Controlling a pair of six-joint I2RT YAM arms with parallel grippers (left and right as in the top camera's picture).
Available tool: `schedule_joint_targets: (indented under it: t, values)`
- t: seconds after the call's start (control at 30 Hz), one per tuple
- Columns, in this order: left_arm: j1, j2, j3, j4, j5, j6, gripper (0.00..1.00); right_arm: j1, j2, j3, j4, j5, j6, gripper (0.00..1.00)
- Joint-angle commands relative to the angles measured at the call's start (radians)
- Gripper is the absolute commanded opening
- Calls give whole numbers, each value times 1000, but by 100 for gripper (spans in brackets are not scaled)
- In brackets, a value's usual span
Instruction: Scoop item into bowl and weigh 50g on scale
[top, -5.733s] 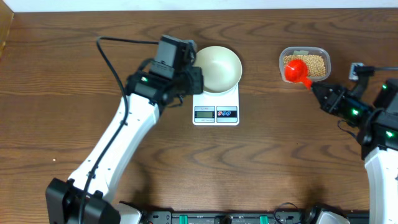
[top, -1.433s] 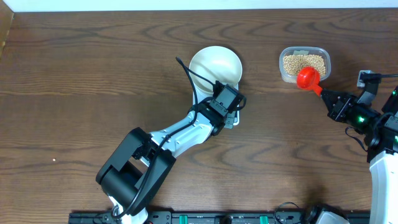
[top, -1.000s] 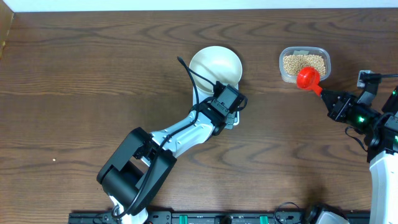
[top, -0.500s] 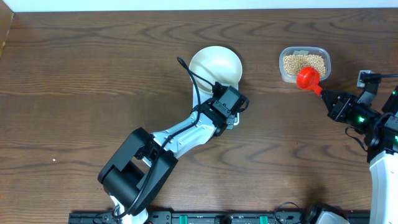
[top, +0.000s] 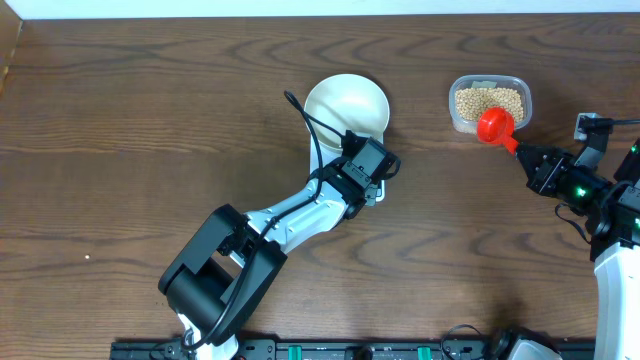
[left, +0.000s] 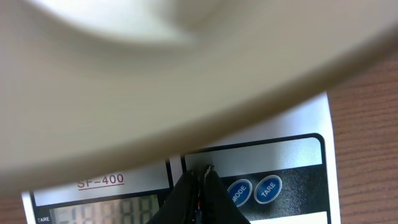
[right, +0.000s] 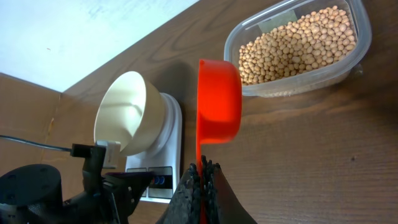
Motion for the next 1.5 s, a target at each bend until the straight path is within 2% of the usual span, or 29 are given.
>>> schedule_joint_targets:
  t: [0.0, 0.67, 1.27, 1.47]
  values:
    - [6, 56, -29, -15, -12, -5, 7, -5, 3, 6, -2, 0, -22, 1]
    - [4, 89, -29, -49, 41, 7, 7, -5, 3, 6, -2, 0, -22, 1]
    - [-19, 116, -29, -53, 45, 59, 7, -5, 3, 6, -5, 0, -22, 1]
    - [-19, 117, -29, -54, 93, 89, 7, -5, 3, 6, -5, 0, -22, 1]
